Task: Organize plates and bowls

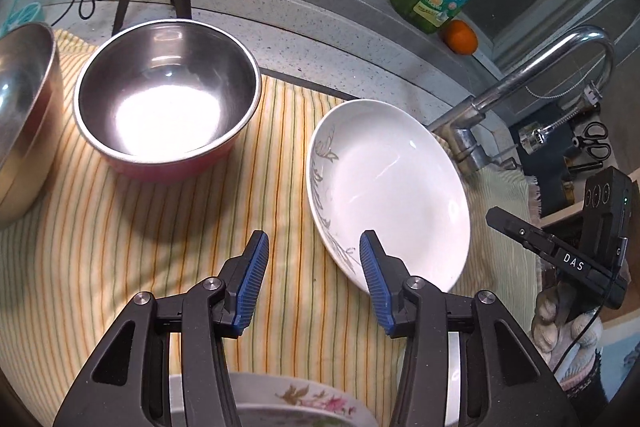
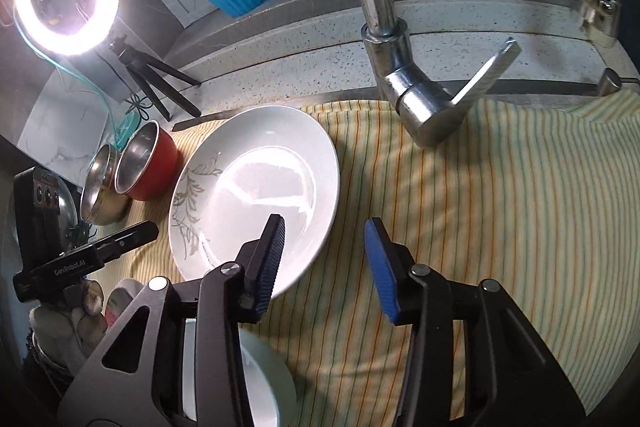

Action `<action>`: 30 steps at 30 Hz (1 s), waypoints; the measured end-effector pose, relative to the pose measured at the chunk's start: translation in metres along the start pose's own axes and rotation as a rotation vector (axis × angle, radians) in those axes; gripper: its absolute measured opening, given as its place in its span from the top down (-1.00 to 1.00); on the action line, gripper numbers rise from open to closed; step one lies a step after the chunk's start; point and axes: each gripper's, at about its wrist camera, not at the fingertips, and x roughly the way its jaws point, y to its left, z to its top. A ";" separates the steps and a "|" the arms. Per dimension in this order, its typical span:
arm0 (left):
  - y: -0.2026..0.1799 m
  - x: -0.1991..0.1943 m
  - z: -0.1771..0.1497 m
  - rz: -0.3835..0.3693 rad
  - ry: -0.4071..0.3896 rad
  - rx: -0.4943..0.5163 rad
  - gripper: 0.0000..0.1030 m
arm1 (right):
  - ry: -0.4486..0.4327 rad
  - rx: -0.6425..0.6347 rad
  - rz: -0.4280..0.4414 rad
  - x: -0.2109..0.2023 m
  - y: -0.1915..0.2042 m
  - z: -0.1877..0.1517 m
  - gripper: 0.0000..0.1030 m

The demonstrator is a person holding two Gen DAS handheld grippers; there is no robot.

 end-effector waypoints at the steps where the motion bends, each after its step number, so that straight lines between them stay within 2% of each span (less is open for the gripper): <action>1: 0.000 0.002 0.002 0.001 0.003 -0.001 0.14 | 0.008 -0.006 -0.001 0.004 0.000 0.002 0.31; 6: 0.000 0.014 0.009 0.006 0.015 -0.003 0.27 | 0.031 -0.006 -0.001 0.019 -0.004 0.008 0.45; 9: 0.001 0.020 0.012 0.003 0.025 -0.013 0.33 | 0.042 0.004 0.000 0.024 -0.008 0.011 0.46; 11: 0.001 0.023 0.013 0.001 0.032 -0.010 0.49 | 0.052 0.006 0.005 0.027 -0.010 0.012 0.50; 13: 0.001 0.025 0.013 -0.001 0.037 -0.006 0.55 | 0.062 0.002 0.006 0.031 -0.010 0.013 0.52; 22: 0.000 0.031 0.017 -0.016 0.049 0.006 0.69 | 0.096 -0.004 0.017 0.046 -0.009 0.016 0.81; 30: -0.003 0.032 0.017 -0.007 0.044 0.029 0.70 | 0.091 -0.014 -0.008 0.047 -0.002 0.016 0.82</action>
